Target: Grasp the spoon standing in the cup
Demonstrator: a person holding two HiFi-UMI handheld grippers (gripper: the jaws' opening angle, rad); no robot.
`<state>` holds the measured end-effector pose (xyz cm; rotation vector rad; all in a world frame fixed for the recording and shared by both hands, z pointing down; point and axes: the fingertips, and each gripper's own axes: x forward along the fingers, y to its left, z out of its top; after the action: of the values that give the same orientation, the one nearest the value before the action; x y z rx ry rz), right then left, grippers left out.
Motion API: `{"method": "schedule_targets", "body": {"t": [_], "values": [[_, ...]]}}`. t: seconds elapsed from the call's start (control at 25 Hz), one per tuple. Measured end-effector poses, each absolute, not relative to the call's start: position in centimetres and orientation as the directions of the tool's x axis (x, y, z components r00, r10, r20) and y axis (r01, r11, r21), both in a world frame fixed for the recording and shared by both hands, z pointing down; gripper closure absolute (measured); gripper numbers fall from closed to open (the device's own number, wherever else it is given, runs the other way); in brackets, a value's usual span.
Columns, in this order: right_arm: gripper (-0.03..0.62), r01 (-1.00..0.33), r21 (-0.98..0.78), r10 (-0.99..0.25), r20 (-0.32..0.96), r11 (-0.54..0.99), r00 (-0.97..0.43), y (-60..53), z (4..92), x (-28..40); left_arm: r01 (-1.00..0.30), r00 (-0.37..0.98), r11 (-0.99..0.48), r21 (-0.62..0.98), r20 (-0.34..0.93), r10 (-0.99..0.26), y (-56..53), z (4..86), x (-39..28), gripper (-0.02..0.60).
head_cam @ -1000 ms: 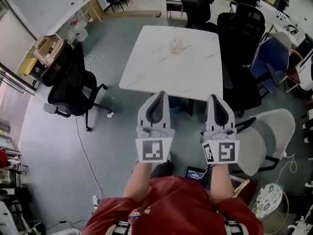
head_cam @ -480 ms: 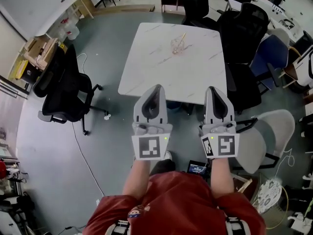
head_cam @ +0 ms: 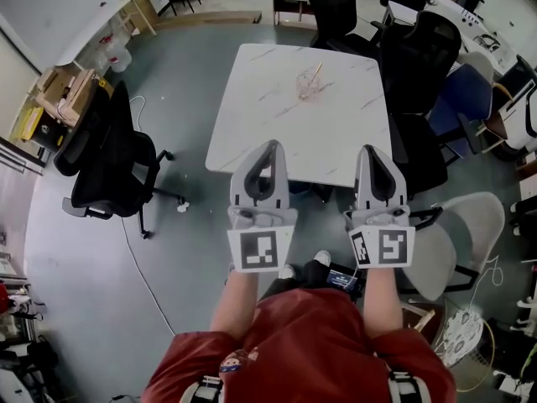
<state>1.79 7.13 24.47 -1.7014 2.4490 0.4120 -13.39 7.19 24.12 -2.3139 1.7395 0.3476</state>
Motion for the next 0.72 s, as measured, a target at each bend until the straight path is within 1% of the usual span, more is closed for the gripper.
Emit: {"method": "schedule_targets", "body": {"t": [0.24, 0.44, 0.72], "values": [[0.582, -0.929, 0.134, -0.889, -0.271, 0.345, -0.369, 5.7, 24.9, 1.2, -0.964, 0.267, -0.254, -0.082, -0.308, -0.913, 6.0, 24.5, -13.7, 0.572], [0.582, -0.922, 0.124, -0.88, -0.274, 0.367, -0.387, 3.2, 25.2, 0.6, -0.968, 0.252, -0.241, -0.075, -0.306, -0.918, 3.8, 24.3, -14.0, 0.572], [0.582, -0.925, 0.109, -0.883, -0.277, 0.363, -0.379, -1.9, 25.1, 2.5, -0.968, 0.252, -0.238, -0.086, -0.301, -0.919, -1.3, 23.9, -12.4, 0.572]]}}
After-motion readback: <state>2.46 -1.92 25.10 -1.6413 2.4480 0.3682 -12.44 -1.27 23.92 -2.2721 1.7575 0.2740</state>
